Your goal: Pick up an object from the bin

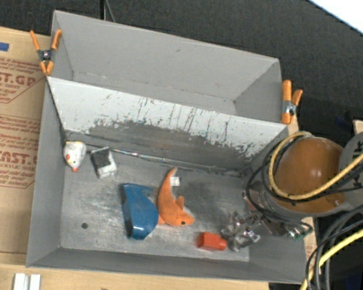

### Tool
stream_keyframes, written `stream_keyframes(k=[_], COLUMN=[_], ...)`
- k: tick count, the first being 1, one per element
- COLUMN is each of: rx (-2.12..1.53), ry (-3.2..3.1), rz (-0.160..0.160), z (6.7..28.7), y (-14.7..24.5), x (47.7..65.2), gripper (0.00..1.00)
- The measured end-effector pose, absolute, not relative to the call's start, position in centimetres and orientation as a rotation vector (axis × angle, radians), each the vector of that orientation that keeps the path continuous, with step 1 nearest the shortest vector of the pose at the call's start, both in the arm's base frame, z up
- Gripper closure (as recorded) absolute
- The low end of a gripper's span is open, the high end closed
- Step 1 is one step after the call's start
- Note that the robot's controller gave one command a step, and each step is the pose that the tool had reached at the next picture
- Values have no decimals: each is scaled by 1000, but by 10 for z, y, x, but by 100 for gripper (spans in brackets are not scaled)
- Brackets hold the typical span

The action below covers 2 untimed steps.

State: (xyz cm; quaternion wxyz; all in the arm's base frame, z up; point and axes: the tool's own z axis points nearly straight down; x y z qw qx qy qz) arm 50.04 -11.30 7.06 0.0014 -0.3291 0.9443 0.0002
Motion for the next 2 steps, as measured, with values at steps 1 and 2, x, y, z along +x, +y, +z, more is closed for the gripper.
stream_keyframes(k=[1, 2], rx=[-1033, -976], ry=[2964, 2991], rz=[0, 8], z=[71, 123], y=[-113, -106], x=[500, 502], gripper=[100, 100])
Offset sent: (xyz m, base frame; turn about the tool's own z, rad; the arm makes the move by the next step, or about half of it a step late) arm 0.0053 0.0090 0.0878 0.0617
